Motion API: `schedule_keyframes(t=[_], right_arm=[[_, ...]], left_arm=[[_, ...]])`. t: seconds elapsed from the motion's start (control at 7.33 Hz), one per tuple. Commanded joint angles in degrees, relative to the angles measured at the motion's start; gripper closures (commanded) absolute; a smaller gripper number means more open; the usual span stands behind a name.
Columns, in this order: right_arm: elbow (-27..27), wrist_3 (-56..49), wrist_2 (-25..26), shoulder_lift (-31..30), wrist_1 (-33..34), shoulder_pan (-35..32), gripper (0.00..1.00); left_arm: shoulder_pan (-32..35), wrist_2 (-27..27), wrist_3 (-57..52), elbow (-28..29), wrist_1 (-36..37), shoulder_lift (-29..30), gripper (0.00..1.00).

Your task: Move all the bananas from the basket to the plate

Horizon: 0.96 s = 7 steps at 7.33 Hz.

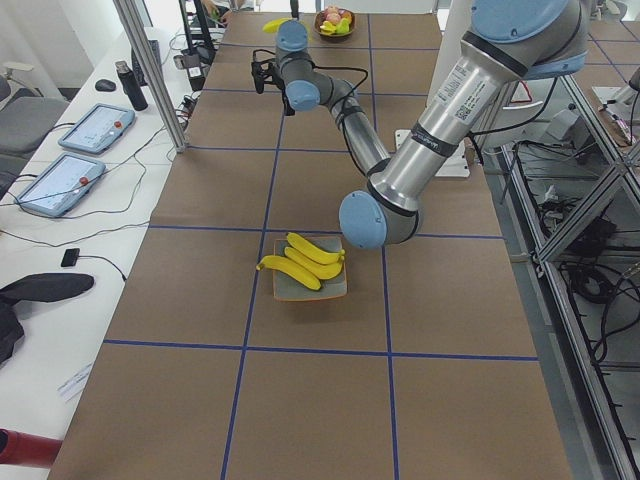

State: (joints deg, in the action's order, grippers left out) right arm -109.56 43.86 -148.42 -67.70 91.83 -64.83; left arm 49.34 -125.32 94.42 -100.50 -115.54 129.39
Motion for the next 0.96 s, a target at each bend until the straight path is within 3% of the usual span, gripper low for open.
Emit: schedule_keyframes(t=[0.0, 0.27, 0.82], right_arm=[[1.53, 16.74, -0.11, 2.99, -14.18, 5.75, 1.0], [1.98, 17.13, -5.27, 6.77, -14.31, 6.12, 1.0], [4.09, 24.15, -7.22, 13.02, -14.31, 7.09, 1.0]], left_arm=[[-0.03, 0.08, 8.3, 4.24, -9.5, 2.0, 0.02], [-0.03, 0.08, 10.17, 4.96, -12.06, 3.06, 0.02], [-1.61, 0.08, 12.19, 7.24, -14.01, 6.57, 0.03]])
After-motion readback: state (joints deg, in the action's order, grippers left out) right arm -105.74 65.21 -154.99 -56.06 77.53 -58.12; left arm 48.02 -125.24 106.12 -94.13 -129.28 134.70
